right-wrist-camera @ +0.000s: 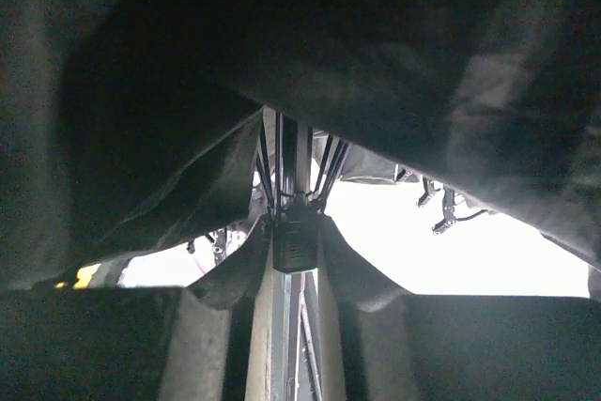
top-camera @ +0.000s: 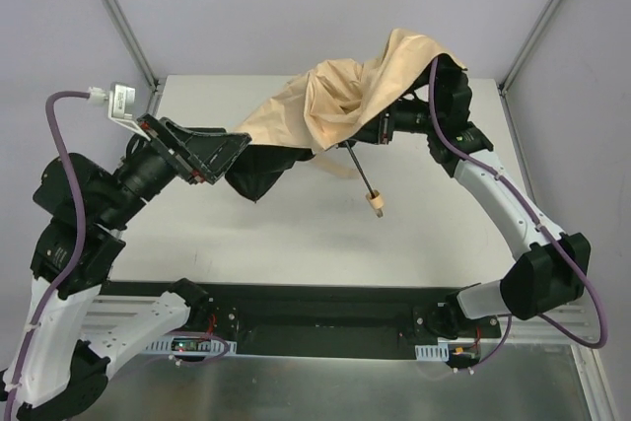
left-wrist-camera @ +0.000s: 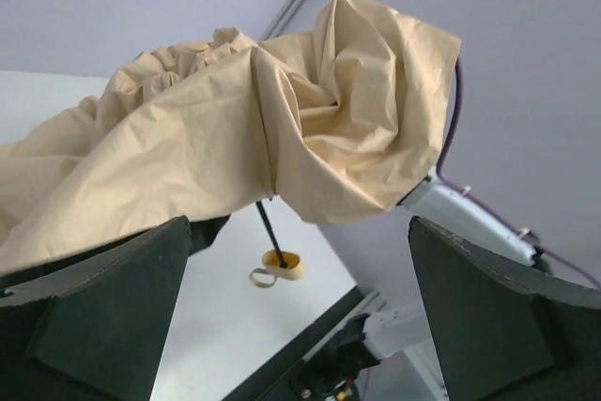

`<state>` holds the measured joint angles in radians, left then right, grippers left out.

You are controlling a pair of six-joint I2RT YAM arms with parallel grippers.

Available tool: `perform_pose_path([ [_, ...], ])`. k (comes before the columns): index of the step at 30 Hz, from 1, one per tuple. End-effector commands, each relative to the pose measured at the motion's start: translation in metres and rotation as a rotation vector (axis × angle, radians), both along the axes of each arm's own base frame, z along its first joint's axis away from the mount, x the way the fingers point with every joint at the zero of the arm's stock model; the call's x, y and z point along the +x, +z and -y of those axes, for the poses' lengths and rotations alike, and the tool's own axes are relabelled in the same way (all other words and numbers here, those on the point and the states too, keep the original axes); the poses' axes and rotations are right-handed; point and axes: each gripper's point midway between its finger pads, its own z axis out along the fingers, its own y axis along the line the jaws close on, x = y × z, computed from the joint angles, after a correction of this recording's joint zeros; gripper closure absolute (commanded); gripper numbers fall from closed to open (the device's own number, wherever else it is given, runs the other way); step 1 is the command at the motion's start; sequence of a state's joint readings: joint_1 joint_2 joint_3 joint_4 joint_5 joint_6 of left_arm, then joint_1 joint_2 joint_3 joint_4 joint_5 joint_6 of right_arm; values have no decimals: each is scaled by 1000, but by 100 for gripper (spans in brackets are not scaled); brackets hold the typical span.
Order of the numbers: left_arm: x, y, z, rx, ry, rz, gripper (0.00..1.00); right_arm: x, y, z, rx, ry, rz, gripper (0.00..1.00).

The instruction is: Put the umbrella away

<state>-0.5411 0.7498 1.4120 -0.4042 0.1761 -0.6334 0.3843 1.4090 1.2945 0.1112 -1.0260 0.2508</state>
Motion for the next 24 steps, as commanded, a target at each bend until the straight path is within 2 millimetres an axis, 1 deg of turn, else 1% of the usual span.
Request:
perform_pose_path([
  [1,25,6,26,-51,-51,-105,1,-54,60,5,112,213,211,100],
  [2,26,11,35,-26,-102,-87,1,-59,61,4,113,235,205,100],
  [3,33,12,43,7,-125,-75,1,-64,61,4,113,250,194,100],
  [4,33,19,45,21,-141,-46,1,-67,62,5,115,255,193,100],
  [6,37,23,49,69,-163,5,1,-71,63,5,116,263,184,100],
  [8,44,21,51,103,-171,26,1,-76,65,5,117,283,172,100],
  [10,54,14,54,108,-186,-5,1,-81,66,4,119,300,172,100],
  [12,62,11,61,82,-227,-57,1,-85,67,5,120,312,170,100],
  [14,65,14,71,52,-287,-56,1,-89,68,4,120,323,168,100],
  [16,71,10,79,30,-322,-70,1,-93,68,2,120,340,167,100],
  [19,68,12,95,-32,-449,-58,1,-97,68,0,121,357,164,100],
  [20,65,21,101,-69,-514,-12,1,-98,68,-1,120,364,160,100],
  [21,61,17,106,-86,-567,-30,1,-101,69,-1,122,372,164,100],
  [22,60,19,109,-107,-603,-26,1,-102,70,-2,123,375,164,100],
  [24,62,15,112,-117,-640,-48,1,-105,72,-2,126,379,173,100],
])
